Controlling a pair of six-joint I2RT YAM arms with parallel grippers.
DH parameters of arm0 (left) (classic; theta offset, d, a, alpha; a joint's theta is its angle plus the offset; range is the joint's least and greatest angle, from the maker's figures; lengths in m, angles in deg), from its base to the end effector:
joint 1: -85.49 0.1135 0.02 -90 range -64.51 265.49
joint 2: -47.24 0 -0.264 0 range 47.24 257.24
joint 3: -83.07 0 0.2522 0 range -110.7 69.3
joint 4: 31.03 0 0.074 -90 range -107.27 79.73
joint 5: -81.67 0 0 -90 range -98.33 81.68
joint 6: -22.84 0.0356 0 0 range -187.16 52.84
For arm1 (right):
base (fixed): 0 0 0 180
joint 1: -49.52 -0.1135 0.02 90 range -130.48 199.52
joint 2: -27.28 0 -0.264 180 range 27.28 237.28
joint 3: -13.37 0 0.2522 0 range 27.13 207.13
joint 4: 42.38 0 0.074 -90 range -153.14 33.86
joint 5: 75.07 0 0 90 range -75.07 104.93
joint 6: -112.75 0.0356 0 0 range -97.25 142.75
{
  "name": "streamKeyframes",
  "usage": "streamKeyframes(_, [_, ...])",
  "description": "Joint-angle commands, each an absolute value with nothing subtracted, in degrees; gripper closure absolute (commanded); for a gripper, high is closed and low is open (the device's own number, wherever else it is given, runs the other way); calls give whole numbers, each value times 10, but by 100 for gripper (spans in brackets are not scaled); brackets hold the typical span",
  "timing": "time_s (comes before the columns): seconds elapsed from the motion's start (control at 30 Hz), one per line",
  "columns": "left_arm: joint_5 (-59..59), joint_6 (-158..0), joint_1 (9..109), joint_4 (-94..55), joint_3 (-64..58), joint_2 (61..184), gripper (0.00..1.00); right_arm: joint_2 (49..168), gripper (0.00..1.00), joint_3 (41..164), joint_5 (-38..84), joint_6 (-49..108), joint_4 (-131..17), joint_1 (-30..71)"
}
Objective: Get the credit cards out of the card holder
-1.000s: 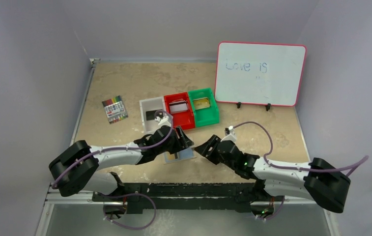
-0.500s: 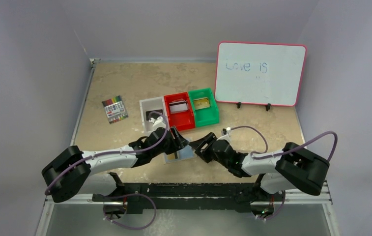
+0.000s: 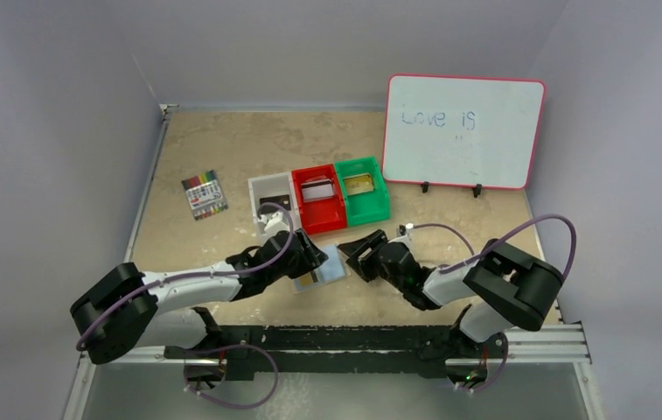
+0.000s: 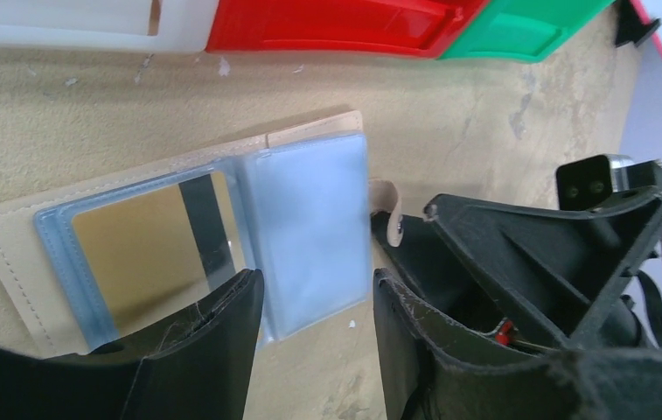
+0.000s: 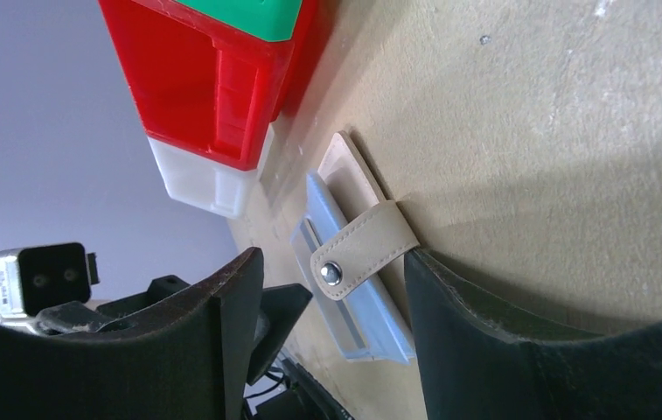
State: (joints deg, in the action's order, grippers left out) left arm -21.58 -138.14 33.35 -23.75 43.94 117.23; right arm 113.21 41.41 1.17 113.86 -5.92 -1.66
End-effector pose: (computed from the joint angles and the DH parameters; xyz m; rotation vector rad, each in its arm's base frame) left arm 0.1486 -0.1779 0.1651 -0.5207 2.3196 -0.8835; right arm 0.1548 0.1789 0.1235 0.9237 2.0112 1.3371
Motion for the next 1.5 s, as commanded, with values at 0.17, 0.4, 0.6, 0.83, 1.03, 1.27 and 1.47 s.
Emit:
streamKeyframes(0.17, [-207, -1363, 333, -219, 408, 1212, 54, 1130, 38, 425, 13, 1148, -9, -9])
streamKeyframes(0.4, [-239, -1333, 332, -158, 386, 1171, 54, 1018, 37, 482, -31, 1042, -225, -9])
streamKeyframes(0.6, [-350, -1340, 333, -62, 382, 1075, 53, 973, 40, 531, 16, 919, -314, -9])
streamKeyframes(0.83, [-377, -1376, 332, -2, 404, 1033, 50, 1048, 48, 580, 153, 815, -289, -10])
streamKeyframes(1.03, [-355, -1391, 332, -7, 431, 1012, 50, 1142, 54, 676, 212, 742, -323, -25])
streamKeyframes(1.27, [-356, -1391, 332, 0, 436, 1002, 49, 1227, 52, 791, 164, 682, -464, -48])
streamKeyframes(1.47, [-356, -1396, 333, 0, 443, 1000, 48, 1229, 52, 801, 136, 665, -508, -48])
